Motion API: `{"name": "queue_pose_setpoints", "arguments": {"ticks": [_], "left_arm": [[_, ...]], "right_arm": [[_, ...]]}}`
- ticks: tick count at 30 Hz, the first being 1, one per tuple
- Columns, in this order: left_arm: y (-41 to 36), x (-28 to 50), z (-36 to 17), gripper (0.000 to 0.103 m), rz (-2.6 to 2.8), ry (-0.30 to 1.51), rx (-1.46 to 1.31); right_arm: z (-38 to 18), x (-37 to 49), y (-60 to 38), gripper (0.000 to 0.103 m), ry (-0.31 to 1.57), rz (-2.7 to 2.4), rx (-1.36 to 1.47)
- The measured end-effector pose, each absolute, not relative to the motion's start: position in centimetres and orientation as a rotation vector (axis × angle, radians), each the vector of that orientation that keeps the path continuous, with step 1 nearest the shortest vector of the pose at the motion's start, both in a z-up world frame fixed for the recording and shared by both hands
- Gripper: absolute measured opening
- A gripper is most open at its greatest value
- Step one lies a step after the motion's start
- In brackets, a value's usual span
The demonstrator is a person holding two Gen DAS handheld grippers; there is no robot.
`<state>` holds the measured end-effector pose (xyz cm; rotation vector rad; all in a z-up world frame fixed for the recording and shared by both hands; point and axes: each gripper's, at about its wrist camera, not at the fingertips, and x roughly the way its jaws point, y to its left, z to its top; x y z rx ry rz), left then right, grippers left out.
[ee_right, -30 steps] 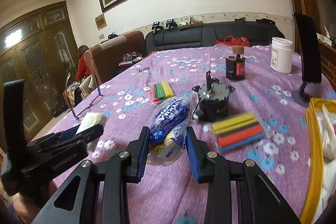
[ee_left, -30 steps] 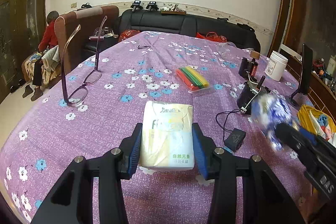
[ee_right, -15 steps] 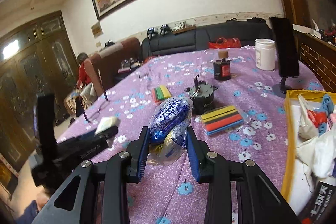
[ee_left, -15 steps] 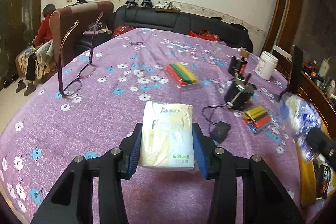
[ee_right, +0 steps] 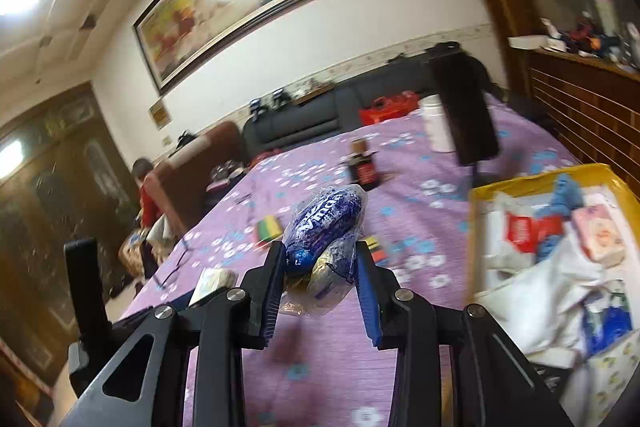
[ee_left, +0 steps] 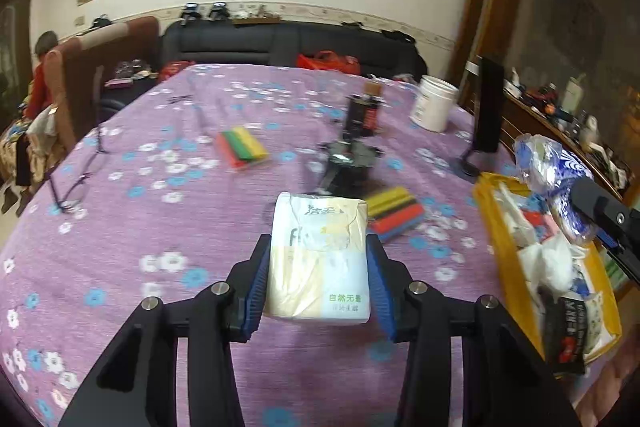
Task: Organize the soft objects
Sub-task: 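Carry the cream tissue pack and blue snack bag into the yellow tray and release both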
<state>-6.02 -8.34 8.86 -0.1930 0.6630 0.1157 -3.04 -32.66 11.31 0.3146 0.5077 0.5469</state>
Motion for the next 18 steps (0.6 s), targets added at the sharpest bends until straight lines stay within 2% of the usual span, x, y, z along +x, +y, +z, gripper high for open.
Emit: {"name": "queue_pose_setpoints", "arguments": {"ticks": [11,18], "left_arm": [[-19.3,-1.4,11.3,0.044,-0.083,0.711,-0.114],[-26.4,1.1,12.2,0.044,-0.185,0.734,-0.054]], "right_arm": [[12.7,-1.2,-44.1,0.037,0.485,0.376,0.418],[13.3,1.3,-48.9,0.037,0.539,0.292,0.403]]}}
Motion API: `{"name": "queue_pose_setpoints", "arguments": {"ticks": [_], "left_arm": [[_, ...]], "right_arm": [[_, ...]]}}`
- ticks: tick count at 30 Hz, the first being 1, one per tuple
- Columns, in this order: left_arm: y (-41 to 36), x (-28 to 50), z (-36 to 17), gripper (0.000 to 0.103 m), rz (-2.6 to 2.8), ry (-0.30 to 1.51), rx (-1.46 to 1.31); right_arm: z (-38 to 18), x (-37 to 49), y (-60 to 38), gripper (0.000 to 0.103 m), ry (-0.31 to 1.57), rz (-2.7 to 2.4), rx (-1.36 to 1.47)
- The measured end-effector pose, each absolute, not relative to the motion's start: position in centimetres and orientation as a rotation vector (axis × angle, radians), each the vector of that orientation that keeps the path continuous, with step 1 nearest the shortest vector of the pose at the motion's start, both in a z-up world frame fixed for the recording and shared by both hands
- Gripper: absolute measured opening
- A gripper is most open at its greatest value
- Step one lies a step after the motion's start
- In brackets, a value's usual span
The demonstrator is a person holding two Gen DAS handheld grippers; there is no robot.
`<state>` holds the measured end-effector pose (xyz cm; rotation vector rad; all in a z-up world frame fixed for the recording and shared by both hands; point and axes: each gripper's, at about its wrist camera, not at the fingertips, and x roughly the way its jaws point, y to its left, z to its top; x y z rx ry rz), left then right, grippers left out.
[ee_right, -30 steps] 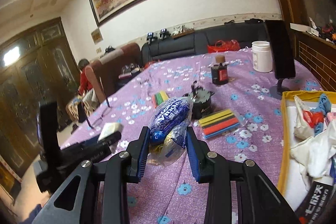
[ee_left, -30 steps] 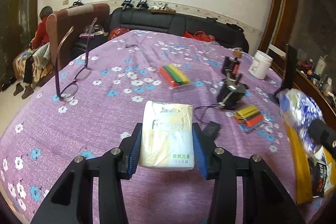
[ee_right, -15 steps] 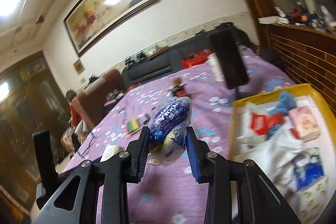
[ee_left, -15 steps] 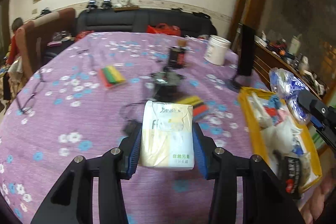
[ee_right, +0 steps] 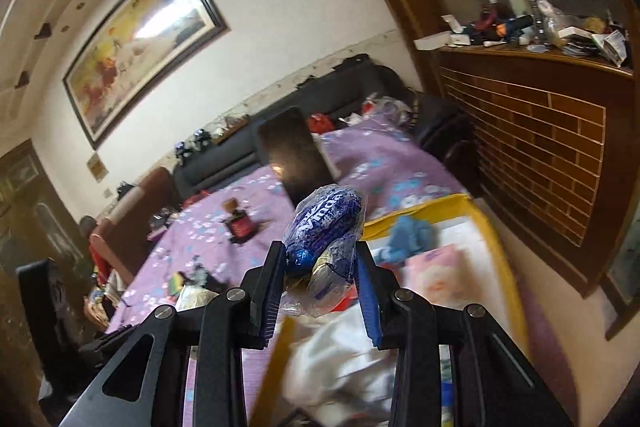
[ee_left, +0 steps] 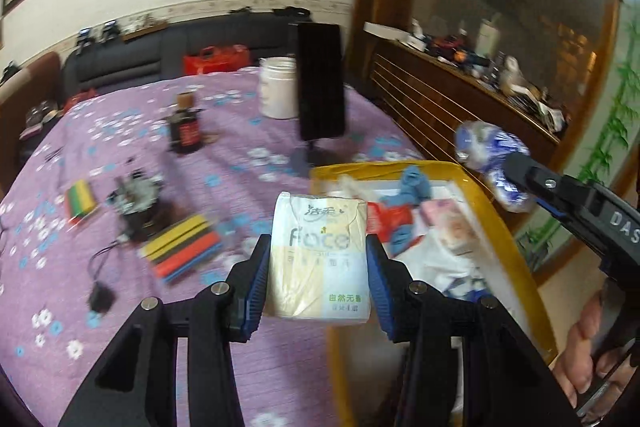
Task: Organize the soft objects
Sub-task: 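Carry the cream tissue pack and blue snack bag into the yellow tray and release both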
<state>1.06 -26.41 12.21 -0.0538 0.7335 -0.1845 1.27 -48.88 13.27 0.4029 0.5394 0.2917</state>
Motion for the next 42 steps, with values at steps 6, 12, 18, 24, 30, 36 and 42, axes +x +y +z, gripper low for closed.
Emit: {"name": "queue_pose_setpoints", "arguments": {"ticks": [6,12,18,24,30,36,42], "left_arm": [[-31.7,3.5,11.4,0.044,-0.255,0.788,-0.009],[-34.3,5.3,10.1,0.044,-0.277,0.833,0.022],[-35.8,7.1,8.0,0.044,-0.275,0.89,0.047],[-36.2,7.8,6.4,0.044,-0.289,0.937,0.053],[-36.4,7.4,6.9,0.052,-0.318,0.934,0.053],[-36.1,6.1,8.2,0.064,-0.335,0.898,0.048],[-34.8,4.5,9.7,0.064,-0.348,0.872,0.018]], "right_arm": [[11.6,5.1,-51.1,0.037,0.661,0.269,0.398],[9.4,8.8,-52.4,0.037,0.764,0.266,0.384],[7.8,10.7,-52.1,0.037,0.818,0.25,0.363],[6.4,11.7,-52.1,0.038,0.865,0.224,0.341],[6.0,11.6,-52.5,0.044,0.899,0.211,0.353],[7.1,10.6,-52.3,0.059,0.882,0.191,0.334],[9.4,8.1,-51.4,0.059,0.828,0.232,0.348]]}}
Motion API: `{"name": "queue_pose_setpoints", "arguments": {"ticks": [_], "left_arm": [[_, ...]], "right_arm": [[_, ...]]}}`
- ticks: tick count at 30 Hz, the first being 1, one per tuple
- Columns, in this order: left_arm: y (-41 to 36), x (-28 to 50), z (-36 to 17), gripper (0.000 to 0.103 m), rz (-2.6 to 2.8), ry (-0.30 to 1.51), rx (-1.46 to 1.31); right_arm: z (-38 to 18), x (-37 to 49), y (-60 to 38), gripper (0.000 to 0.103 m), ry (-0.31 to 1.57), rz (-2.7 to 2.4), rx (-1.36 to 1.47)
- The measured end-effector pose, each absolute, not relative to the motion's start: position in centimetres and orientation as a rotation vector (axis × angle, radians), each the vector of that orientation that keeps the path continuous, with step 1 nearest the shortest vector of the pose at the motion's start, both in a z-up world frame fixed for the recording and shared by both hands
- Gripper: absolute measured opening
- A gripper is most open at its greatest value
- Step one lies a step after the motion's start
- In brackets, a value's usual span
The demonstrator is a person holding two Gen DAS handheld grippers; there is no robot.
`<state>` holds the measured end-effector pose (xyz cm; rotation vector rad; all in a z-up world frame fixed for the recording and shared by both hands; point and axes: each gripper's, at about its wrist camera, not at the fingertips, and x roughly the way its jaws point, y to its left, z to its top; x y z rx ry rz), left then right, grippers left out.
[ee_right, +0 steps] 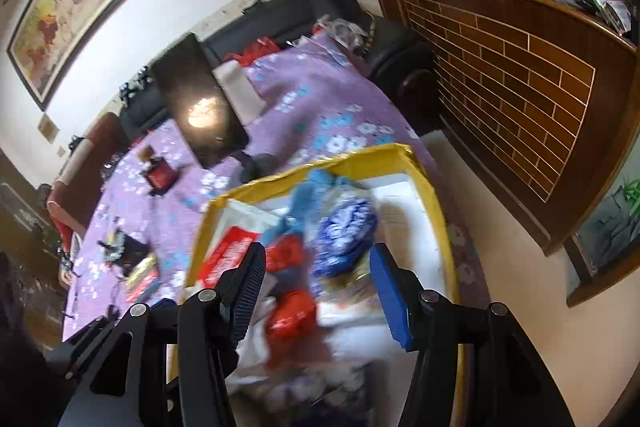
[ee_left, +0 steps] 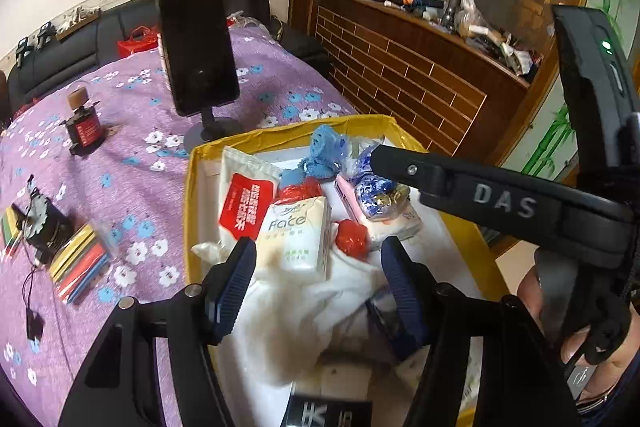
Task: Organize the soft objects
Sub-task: 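Carry the cream tissue pack and blue snack bag into the yellow tray and release both, then move both grippers back toward the striped tube pack on the table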
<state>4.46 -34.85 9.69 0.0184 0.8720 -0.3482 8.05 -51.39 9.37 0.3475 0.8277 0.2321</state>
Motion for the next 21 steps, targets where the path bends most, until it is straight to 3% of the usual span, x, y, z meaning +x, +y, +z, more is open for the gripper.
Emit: {"name": "queue_pose_setpoints", "arguments": {"ticks": [11,21], "left_arm": [[-25.6,0.0,10.8,0.065,-0.271,0.81,-0.074],[-12.2,-4.7,7.2,0.066,-0.04,0.812,-0.141]], "right_arm": [[12.2,4.2,-44.5,0.064,0.785,0.348,0.339],[10.5,3.1,-35.4,0.064,0.86,0.488,0.275]]}}
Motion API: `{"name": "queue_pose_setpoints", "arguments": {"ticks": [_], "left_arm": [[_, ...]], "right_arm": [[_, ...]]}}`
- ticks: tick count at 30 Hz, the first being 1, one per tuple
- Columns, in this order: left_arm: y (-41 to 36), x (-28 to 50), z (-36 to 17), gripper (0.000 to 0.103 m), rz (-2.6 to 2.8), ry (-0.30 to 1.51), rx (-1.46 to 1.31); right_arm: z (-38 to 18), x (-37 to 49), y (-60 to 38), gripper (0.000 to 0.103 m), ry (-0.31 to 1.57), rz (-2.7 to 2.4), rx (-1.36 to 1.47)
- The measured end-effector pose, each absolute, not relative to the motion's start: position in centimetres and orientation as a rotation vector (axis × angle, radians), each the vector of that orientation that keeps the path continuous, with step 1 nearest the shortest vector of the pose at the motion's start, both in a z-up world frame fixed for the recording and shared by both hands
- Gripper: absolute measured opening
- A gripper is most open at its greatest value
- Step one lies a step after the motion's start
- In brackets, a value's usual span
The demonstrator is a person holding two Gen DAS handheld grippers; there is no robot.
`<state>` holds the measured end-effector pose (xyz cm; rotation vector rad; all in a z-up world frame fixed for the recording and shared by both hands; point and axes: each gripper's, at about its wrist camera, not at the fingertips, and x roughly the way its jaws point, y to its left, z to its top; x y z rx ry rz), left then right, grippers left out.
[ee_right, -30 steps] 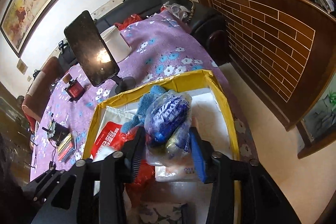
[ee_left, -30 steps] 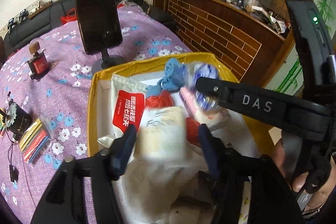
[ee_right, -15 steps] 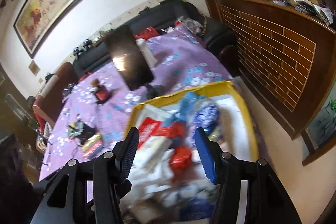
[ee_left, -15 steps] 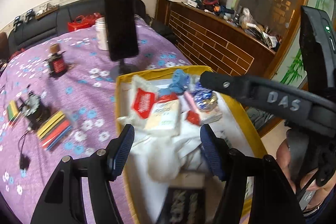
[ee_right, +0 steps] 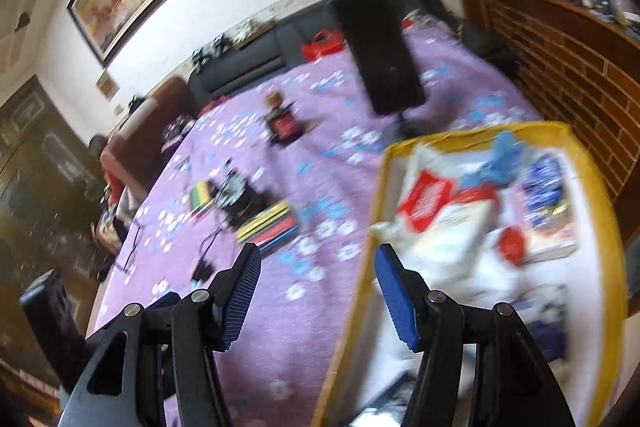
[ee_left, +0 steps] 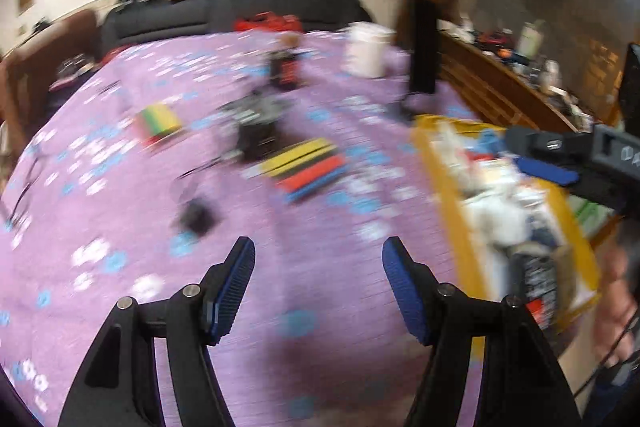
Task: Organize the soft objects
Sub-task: 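Move both grippers back toward the striped tube pack on the table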
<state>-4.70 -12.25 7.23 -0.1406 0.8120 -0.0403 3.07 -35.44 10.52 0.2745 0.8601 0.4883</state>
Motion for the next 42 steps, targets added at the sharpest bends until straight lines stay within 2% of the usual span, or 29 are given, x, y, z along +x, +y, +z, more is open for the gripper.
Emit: {"name": "queue_pose_setpoints", "arguments": {"ticks": [10,21,24,28,32,35,37,38,42], "left_arm": [[-0.4,-5.8,2.8,0.066,0.267,0.858,-0.29],[-1.6,-6.2,2.7,0.066,0.209,0.855,-0.246],[-1.2,-6.3,2.7,0.066,0.202,0.854,-0.269],[-0.7,-6.5,2.7,0.066,0.197,0.849,-0.304],[-0.5,-6.7,2.8,0.066,0.19,0.839,-0.317],[-0.5,-6.6,2.8,0.066,0.191,0.839,-0.325],[-0.5,-6.7,2.8,0.066,0.201,0.837,-0.325],[-0.4,-6.7,2.9,0.066,0.207,0.831,-0.326],[0.3,-7.3,3.1,0.066,0.226,0.803,-0.354]], "right_arm": [[7.8,6.8,-26.6,0.064,0.996,0.529,0.207],[1.8,18.8,-21.4,0.064,1.17,0.361,0.162],[1.8,18.3,-20.5,0.064,1.157,0.349,0.097],[1.9,14.7,-19.5,0.064,1.236,0.489,0.072],[1.9,9.3,-20.5,0.064,1.365,0.648,0.195],[3.9,6.9,-21.2,0.064,1.258,0.65,0.122],[4.9,6.7,-21.1,0.073,1.196,0.668,0.073],[5.0,6.9,-20.7,0.077,1.194,0.697,0.068],[3.6,8.0,-18.7,0.077,1.221,0.783,0.071]]}}
